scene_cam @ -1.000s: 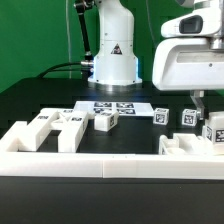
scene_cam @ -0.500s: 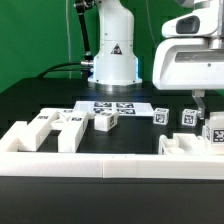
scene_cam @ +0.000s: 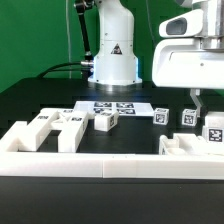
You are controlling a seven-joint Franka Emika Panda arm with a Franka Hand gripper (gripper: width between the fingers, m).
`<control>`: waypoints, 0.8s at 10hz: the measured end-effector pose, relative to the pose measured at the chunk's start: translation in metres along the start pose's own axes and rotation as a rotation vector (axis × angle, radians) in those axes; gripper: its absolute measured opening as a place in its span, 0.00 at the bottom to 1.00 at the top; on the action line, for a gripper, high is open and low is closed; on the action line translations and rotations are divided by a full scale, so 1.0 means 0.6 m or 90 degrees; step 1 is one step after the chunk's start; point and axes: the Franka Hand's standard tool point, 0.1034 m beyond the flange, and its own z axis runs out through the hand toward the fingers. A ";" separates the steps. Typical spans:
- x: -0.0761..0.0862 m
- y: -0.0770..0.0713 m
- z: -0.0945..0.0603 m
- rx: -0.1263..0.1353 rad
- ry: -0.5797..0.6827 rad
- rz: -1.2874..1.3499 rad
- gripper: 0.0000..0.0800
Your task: Assemble chair
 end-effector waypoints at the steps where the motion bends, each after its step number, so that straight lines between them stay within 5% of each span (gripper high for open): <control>1: 0.000 0.001 0.000 0.000 0.000 0.066 0.36; 8: 0.000 0.001 0.001 0.001 -0.003 0.223 0.36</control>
Offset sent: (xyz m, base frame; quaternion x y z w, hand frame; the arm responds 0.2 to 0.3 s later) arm 0.0000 0.0000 0.0000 0.0000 0.0000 0.1197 0.9928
